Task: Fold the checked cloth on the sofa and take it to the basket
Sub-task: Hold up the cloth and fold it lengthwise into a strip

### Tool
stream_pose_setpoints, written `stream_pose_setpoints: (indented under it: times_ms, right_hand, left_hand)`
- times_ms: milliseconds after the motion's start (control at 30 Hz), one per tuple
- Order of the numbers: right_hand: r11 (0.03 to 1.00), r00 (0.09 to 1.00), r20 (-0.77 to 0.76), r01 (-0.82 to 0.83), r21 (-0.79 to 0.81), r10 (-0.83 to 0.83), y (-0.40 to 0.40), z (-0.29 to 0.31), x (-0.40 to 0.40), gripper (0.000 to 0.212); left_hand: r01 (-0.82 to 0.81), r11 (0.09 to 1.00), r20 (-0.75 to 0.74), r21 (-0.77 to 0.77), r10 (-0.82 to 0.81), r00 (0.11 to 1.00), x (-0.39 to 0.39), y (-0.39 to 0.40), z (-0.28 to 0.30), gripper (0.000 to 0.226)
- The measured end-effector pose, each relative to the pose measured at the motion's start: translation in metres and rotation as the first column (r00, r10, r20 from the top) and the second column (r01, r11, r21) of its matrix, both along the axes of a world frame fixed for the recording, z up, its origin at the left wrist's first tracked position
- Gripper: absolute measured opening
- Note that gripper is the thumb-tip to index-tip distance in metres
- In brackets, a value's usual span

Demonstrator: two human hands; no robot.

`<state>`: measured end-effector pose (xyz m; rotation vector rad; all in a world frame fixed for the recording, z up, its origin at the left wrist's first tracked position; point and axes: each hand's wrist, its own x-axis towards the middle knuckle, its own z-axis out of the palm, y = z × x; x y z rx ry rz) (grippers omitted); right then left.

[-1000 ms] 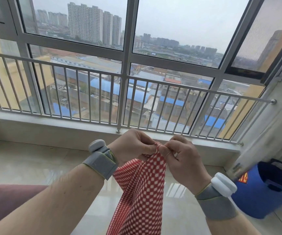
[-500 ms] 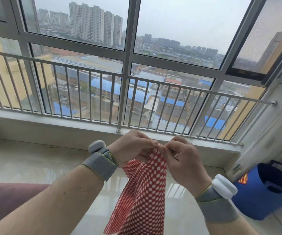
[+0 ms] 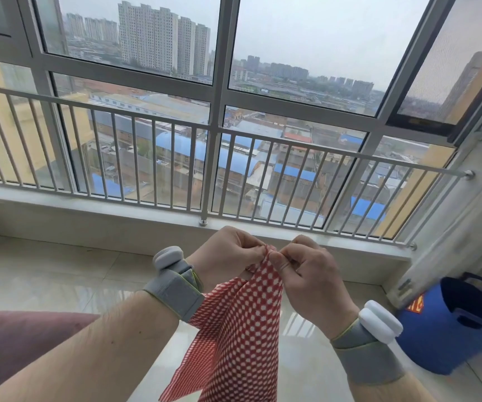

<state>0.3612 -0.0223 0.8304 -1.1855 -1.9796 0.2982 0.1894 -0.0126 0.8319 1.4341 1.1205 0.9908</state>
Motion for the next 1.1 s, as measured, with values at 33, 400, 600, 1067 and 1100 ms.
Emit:
stream_pose_setpoints:
  times_ms: [33,400,600,1067,1100]
  right_hand:
    - [1.000,1.000,0.000,0.001,-0.003,-0.001,0.000,0.000,0.000,0.020]
    - [1.000,1.000,-0.003,0.011,0.002,-0.011,-0.004,0.000,-0.005,0.022]
    - [0.997,0.996,0.035,0.082,0.000,-0.082,-0.001,-0.001,-0.010,0.024]
    - [0.980,0.984,-0.016,0.174,-0.096,-0.176,0.008,-0.004,-0.011,0.027]
    - [0.979,0.984,-0.025,0.174,-0.104,-0.177,0.009,-0.004,-0.010,0.027]
  left_hand:
    - [-0.009,1.000,-0.002,0.008,0.009,1.000,0.000,0.000,-0.001,0.016]
    - [-0.063,0.998,0.108,-0.016,0.064,0.992,-0.001,-0.002,-0.002,0.013]
    - [-0.105,0.994,0.058,-0.001,0.105,0.993,0.000,-0.001,-0.005,0.015]
    - [0.018,0.982,-0.085,0.188,-0.002,0.996,-0.001,0.002,-0.008,0.012]
    - [0.032,0.966,-0.140,0.256,0.004,0.990,0.001,0.001,-0.009,0.014]
